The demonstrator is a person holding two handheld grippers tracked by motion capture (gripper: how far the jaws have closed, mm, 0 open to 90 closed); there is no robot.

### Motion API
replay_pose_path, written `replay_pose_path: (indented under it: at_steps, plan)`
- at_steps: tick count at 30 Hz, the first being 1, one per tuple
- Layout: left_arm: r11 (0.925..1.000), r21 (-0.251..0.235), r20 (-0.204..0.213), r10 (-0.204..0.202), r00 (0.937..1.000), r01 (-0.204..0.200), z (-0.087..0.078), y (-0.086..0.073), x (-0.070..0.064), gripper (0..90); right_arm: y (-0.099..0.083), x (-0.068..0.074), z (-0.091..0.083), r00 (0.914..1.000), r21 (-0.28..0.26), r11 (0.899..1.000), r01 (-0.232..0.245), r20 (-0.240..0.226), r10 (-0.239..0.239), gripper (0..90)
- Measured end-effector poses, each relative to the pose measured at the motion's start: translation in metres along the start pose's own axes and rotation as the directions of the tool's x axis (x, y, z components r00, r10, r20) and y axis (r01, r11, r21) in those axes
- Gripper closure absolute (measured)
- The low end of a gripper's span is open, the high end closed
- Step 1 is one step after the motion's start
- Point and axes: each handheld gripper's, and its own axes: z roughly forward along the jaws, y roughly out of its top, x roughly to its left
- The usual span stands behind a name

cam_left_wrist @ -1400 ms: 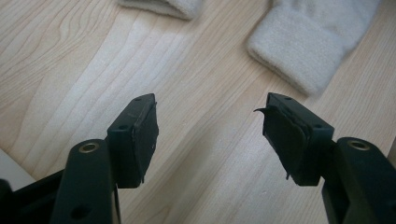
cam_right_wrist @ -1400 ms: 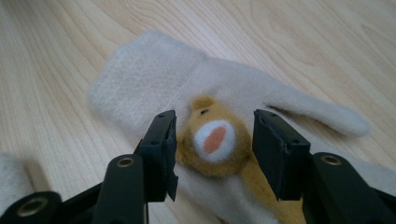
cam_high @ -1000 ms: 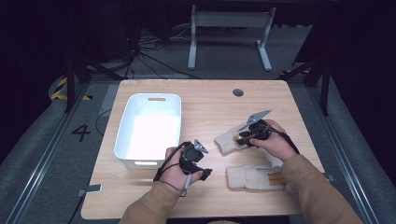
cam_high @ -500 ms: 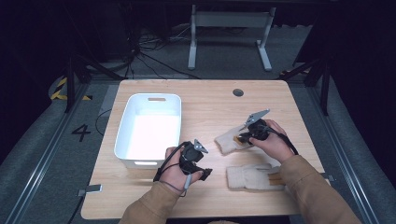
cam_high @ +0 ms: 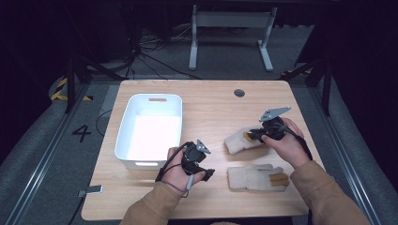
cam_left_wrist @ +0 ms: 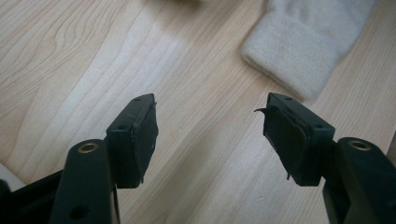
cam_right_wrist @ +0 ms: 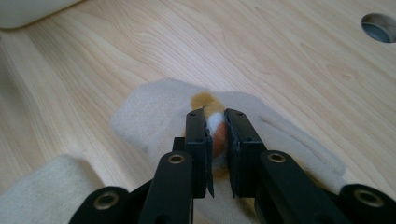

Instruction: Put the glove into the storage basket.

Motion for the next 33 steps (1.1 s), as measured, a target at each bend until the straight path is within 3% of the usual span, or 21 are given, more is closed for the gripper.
replay_pose_path:
  at_steps: [9, 15, 20, 33]
  plan:
    - [1.0000, 0.001, 0.007, 0.009, 0.9999, -0.009, 0.003, 0.004, -0.002, 36.2, -0.007, 0.018, -0.039, 0.9990, -0.069, 0.997, -0.039, 0.021, 0.040, 81.1]
    - [0.9998, 0.005, 0.012, 0.020, 0.9997, -0.020, 0.004, 0.006, -0.003, 36.2, -0.018, 0.036, -0.056, 0.9970, -0.101, 0.992, -0.075, 0.012, 0.077, 81.2]
    - [0.9998, 0.001, 0.014, 0.018, 0.9997, -0.018, 0.004, 0.006, -0.004, 36.6, -0.029, 0.046, -0.060, 0.9961, -0.102, 0.991, -0.088, -0.009, 0.088, 81.2]
    - [0.9998, 0.003, 0.015, 0.018, 0.9997, -0.018, 0.004, 0.006, -0.003, 37.0, -0.051, 0.067, -0.058, 0.9929, -0.112, 0.986, -0.119, -0.009, 0.119, 81.5]
